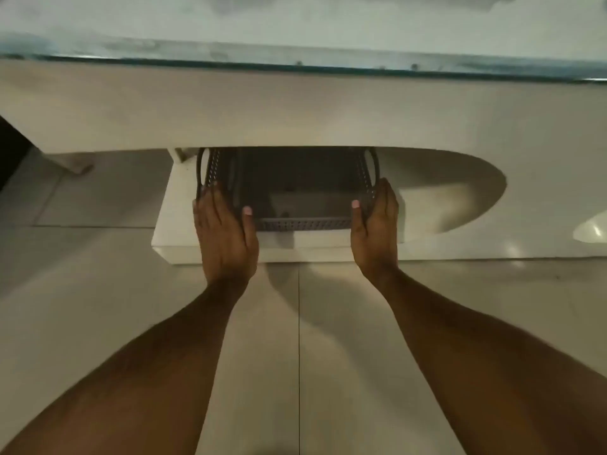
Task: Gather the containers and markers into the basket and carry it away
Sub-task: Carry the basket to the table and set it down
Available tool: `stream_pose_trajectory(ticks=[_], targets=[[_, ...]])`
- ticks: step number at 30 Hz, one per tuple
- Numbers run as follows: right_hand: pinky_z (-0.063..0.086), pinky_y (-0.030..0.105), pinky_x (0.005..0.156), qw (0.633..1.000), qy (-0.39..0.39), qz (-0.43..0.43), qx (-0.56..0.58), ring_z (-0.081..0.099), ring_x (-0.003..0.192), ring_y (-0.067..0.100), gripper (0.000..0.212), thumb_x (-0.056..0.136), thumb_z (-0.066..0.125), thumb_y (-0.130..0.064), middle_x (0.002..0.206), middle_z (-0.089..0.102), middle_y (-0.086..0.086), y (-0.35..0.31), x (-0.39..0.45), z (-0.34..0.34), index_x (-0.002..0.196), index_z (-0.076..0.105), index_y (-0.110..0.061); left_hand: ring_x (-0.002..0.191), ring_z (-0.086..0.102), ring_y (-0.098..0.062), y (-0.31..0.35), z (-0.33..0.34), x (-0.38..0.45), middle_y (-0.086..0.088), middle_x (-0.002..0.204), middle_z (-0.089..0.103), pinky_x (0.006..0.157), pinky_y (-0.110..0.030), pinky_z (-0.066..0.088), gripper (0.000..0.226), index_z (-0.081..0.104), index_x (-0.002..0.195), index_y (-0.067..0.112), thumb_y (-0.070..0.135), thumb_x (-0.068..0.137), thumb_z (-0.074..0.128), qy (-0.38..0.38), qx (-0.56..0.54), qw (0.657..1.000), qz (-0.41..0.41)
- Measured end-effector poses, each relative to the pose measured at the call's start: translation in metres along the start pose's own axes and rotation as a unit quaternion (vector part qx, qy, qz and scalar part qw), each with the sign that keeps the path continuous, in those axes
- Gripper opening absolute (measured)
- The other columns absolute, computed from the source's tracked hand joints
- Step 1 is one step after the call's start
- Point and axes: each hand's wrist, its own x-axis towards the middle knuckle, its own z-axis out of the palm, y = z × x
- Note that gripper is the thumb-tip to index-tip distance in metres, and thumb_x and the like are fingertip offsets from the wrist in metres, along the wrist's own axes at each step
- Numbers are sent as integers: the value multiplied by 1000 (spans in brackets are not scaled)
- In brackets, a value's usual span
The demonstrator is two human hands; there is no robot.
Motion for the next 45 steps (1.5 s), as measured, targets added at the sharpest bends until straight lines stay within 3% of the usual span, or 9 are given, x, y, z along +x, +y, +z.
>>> stream_pose_trajectory(ticks=[4, 9, 14, 17, 25, 28, 33, 38, 45], targets=[[47, 49, 114, 990, 47, 39, 130, 48, 140, 26, 52, 107, 47, -35, 153, 45, 6, 5, 12, 14, 155, 35, -17, 146, 35, -33, 0, 4, 14, -18, 156, 37, 124, -46, 28, 61, 27, 155, 4, 35, 106, 42, 75, -134, 984, -86], [52, 36, 108, 959, 76, 82, 259, 61, 124, 22, 39, 106, 53, -20, 136, 62, 6, 7, 17, 22, 145, 48, -12, 139, 47, -25, -6, 3, 33, -11, 149, 51, 119, -29, 35, 55, 36, 153, 5, 17, 102, 53, 106, -247, 945, -188], [52, 16, 89, 927, 128, 126, 330, 62, 95, 3, 27, 105, 48, -3, 107, 65, -3, 1, 17, 24, 130, 58, -4, 106, 61, -18, -7, 3, 32, -4, 115, 67, 82, -11, 52, 36, 62, 130, 2, 2, 95, 52, 128, -374, 877, -275], [53, 21, 89, 916, 133, 123, 358, 64, 95, 9, 24, 107, 42, -2, 102, 66, -4, 0, 18, 29, 122, 59, -10, 105, 64, -22, -12, 4, 35, -13, 116, 71, 87, -24, 55, 33, 67, 125, 0, 2, 95, 51, 131, -414, 849, -302], [52, 20, 90, 910, 157, 105, 369, 63, 96, 13, 28, 99, 44, -15, 101, 66, 0, -7, -3, 25, 118, 63, -7, 100, 67, -34, -23, -6, 21, -25, 113, 71, 95, -50, 56, 38, 69, 118, -5, 1, 87, 48, 134, -432, 847, -281], [53, 21, 92, 900, 151, 146, 382, 64, 96, 10, 32, 100, 43, 9, 103, 66, -2, -7, -22, 17, 127, 59, 1, 99, 67, -31, -19, -23, 8, -17, 108, 71, 94, -43, 58, 49, 68, 118, -5, 6, 78, 44, 140, -439, 837, -294], [54, 34, 99, 902, 144, 183, 364, 62, 107, 24, 39, 94, 46, 8, 115, 64, 12, -22, -78, -18, 132, 57, 9, 86, 61, -19, -5, -68, -40, -20, 98, 68, 76, -26, 55, 47, 66, 113, -14, 5, 77, 44, 126, -427, 848, -288], [54, 20, 87, 910, 130, 220, 327, 62, 92, 8, 39, 90, 43, 15, 104, 64, 4, -62, -138, -71, 125, 59, 9, 87, 63, -22, 7, -127, -90, -14, 96, 68, 79, -32, 56, 40, 67, 113, -13, 2, 80, 50, 102, -404, 848, -326], [53, 16, 78, 916, 116, 233, 306, 62, 92, 14, 43, 90, 41, 17, 105, 64, 7, -144, -186, -156, 128, 58, 6, 81, 63, -16, 56, -234, -113, -10, 93, 65, 71, -24, 55, 35, 65, 115, -12, -11, 85, 47, 94, -385, 850, -346]])
